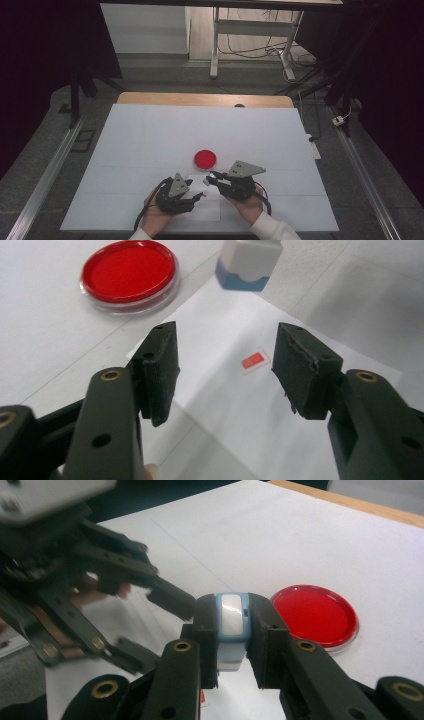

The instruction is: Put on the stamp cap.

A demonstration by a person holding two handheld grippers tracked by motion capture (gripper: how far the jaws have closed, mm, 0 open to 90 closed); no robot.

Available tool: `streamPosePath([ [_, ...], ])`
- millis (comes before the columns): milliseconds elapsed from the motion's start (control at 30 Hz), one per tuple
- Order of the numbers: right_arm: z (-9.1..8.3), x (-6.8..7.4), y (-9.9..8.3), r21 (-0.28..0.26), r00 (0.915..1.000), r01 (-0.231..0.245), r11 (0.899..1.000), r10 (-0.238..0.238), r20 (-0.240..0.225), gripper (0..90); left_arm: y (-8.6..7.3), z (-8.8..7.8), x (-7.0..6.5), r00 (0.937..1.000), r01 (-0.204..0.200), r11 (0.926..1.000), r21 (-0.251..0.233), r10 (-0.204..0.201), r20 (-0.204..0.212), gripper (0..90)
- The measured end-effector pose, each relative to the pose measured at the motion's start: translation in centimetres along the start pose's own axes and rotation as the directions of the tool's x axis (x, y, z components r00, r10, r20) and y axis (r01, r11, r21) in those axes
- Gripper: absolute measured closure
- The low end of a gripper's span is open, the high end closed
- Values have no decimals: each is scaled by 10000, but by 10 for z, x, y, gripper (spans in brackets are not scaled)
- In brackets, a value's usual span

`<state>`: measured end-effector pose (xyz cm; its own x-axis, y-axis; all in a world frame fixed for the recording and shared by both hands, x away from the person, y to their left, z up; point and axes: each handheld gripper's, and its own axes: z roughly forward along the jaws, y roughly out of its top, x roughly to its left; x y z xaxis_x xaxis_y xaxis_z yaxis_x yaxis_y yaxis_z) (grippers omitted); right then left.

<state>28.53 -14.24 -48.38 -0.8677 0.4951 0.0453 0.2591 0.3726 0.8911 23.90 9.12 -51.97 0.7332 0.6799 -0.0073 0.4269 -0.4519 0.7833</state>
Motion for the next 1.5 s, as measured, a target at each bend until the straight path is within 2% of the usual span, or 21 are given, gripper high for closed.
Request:
streamPosePath([
  [233, -3, -2, 1, -26, 9994, 227, 9997, -227, 263, 752, -11, -23, 17, 9987, 508, 9986, -164, -507, 86, 432],
  [433, -4, -4, 2, -28, 9987, 347, 9994, -346, 379, 751, -24, -41, 30, 9938, 1107, 9935, -264, -1109, -60, 429],
  [633, -5, -7, 1, -57, 9984, 313, 9995, -310, 478, 752, -37, -53, 40, 9894, 1441, 9895, -132, -1443, -159, 419],
  [1033, -4, -10, 1, 2, 9976, 348, 9994, -347, 599, 752, -51, -68, 51, 9819, 1838, 9828, -174, -1844, -430, 403],
  [1500, -5, -11, 3, -94, 9967, 399, 9992, -391, 708, 752, -52, -68, 51, 9812, 1866, 9824, -97, -1869, -484, 397],
])
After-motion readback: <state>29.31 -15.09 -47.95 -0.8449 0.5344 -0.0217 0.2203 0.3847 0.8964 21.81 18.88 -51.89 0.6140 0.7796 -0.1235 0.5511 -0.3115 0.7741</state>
